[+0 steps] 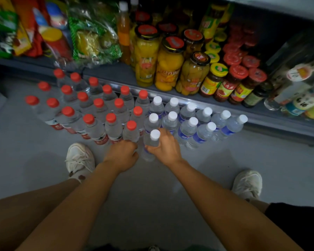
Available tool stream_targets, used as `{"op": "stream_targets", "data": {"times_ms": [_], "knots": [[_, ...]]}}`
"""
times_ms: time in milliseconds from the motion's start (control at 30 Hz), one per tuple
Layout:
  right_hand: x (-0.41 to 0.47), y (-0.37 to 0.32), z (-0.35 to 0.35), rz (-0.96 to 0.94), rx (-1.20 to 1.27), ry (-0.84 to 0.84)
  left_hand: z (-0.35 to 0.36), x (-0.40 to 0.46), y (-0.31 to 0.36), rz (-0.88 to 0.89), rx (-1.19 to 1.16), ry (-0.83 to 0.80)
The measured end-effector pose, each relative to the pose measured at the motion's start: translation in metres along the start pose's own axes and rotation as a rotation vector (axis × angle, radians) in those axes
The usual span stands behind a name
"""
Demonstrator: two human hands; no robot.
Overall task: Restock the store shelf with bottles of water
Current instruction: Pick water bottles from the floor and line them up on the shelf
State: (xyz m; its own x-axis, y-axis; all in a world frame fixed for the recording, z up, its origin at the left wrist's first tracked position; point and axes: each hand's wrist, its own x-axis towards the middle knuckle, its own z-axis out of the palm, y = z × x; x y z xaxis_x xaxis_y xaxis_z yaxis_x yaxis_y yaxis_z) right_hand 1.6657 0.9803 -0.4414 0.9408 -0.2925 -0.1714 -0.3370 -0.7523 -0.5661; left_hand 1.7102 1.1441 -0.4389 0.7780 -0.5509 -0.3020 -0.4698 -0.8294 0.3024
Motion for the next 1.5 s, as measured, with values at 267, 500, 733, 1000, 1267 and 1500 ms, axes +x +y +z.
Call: {"op": "stream_targets", "data": {"times_ms": [267,500,733,1000,1267,1500], "knots": [[-0.02,-0.026,-0.11,-0.098,0.005,0.165,-0.074,-0.012,0.053,0.111,0.053,0.193],[-0.039,-0.071,-0.231,-0.2,0.033,0.367,-0.177,-0.028,0.123,0.241,0.174,0.444],[-0.04,-0.107,-0.328,-0.247,-0.013,0.556,-0.27,-0.026,0.165,0.337,0.242,0.662],[-0.001,-0.146,-0.416,-0.284,-0.024,0.652,-0.358,0.018,0.194,0.363,0.274,0.754],[0.09,-0.181,-0.499,-0.292,-0.032,0.822,-0.431,0.109,0.196,0.365,0.367,0.86],[0.195,-0.181,-0.514,-0.241,-0.046,0.813,-0.451,0.175,0.187,0.366,0.401,0.862]]}}
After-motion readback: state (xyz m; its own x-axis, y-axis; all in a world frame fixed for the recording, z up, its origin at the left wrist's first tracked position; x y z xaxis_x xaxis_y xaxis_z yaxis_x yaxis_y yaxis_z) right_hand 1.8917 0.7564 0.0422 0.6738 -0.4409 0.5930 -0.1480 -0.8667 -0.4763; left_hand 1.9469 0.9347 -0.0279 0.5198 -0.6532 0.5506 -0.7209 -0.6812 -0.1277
